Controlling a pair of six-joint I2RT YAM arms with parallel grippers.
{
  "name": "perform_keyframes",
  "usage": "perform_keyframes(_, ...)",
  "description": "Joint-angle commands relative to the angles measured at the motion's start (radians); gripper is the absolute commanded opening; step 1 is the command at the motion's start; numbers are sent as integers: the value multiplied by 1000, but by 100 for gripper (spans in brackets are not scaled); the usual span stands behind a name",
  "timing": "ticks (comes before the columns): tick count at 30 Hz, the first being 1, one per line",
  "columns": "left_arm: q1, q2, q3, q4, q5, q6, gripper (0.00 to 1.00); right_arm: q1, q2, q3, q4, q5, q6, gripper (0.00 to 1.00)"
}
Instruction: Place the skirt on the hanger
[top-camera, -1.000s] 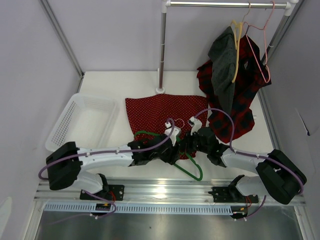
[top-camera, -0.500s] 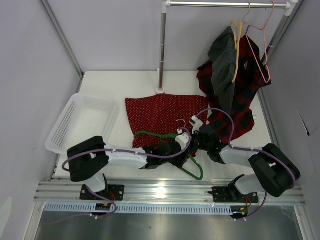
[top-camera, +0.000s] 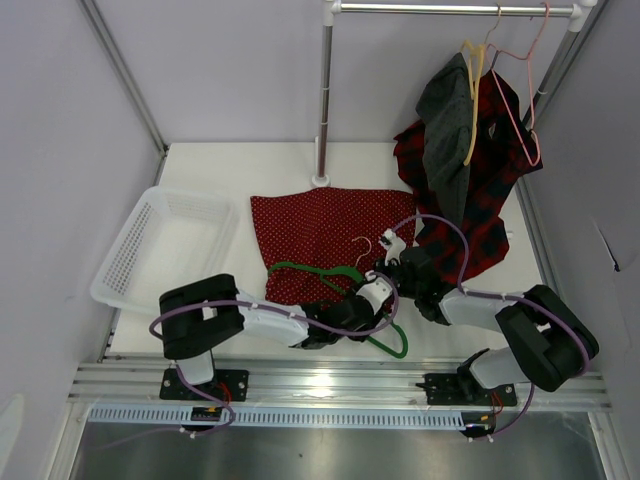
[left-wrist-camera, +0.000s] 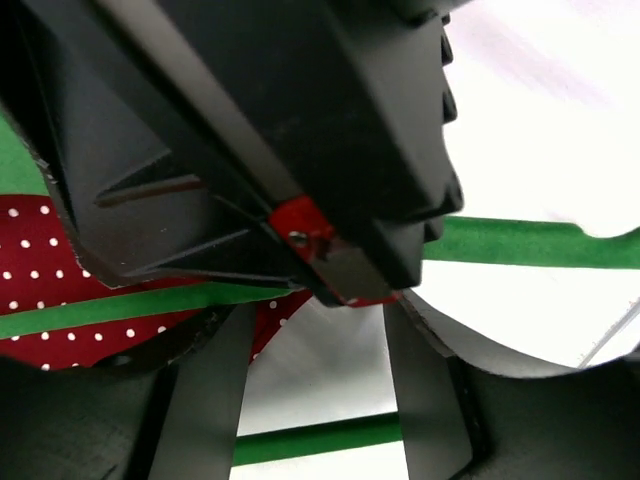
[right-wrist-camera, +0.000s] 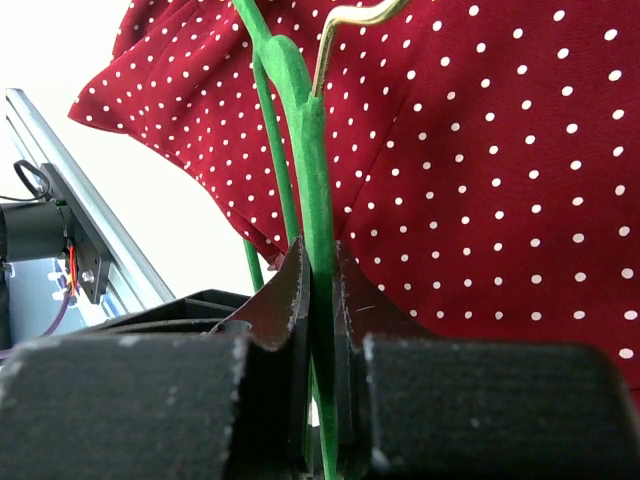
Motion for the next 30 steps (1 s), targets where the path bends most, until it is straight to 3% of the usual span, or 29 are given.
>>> perform_keyframes(1,-9,31,33,30,-68,15,56,-4,17,8,-118,38,-41,0)
perform_keyframes(5,-15,27,35,15,-85,6,24,-4,6,6,-126,52,-43,0)
perform_keyframes(9,-15,-5,48,-42,-102,6,0,-4,6,8,-133,67,-49,0)
perform_keyframes(14,-13,-103,82,-147,-42,43,0,-7,2,23,-164,93,-70,0)
perform_keyframes(19,-13,-166,122,-356,91,66,0,-16,1,51,-196,119,-98,0)
perform_keyframes(24,8,-257,136,-441,227,55,0,-16,17,69,-208,131,-120,0)
perform_keyframes(30,19,-265,226,-629,380,106,0,-18,29,69,-202,148,-120,0)
